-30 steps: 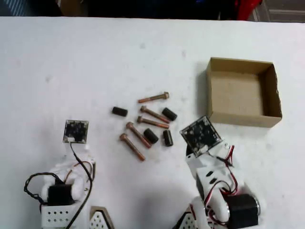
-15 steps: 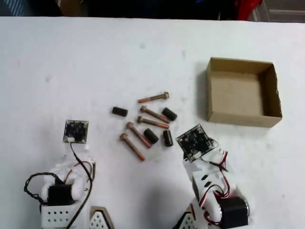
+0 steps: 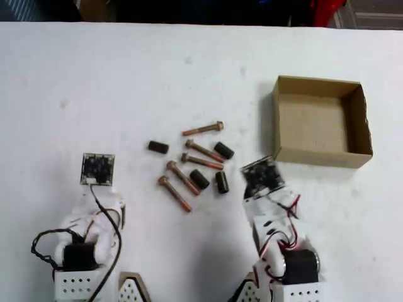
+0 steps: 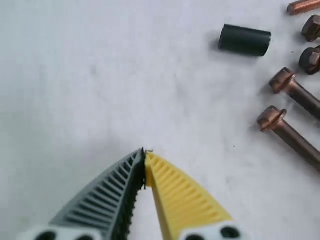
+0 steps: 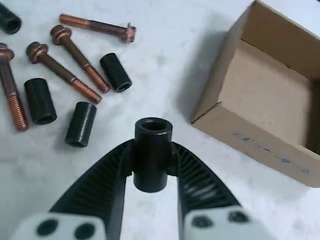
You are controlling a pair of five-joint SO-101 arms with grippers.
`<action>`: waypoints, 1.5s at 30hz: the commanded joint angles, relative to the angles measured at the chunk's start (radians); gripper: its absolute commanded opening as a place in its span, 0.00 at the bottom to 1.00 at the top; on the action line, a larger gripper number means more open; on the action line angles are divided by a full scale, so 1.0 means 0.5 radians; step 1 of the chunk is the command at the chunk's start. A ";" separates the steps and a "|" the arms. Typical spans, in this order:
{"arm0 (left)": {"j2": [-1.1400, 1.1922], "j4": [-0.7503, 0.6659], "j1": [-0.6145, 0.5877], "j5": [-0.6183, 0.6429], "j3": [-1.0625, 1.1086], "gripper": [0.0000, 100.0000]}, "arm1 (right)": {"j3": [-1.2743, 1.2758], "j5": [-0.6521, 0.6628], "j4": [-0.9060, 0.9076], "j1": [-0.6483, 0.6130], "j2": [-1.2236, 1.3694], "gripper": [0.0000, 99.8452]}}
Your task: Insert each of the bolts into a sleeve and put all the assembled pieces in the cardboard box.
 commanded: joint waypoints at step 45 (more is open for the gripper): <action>1.763 -0.025 0.318 -1.633 -1.728 0.03 | 0.353 -0.169 -0.262 0.161 -0.020 0.02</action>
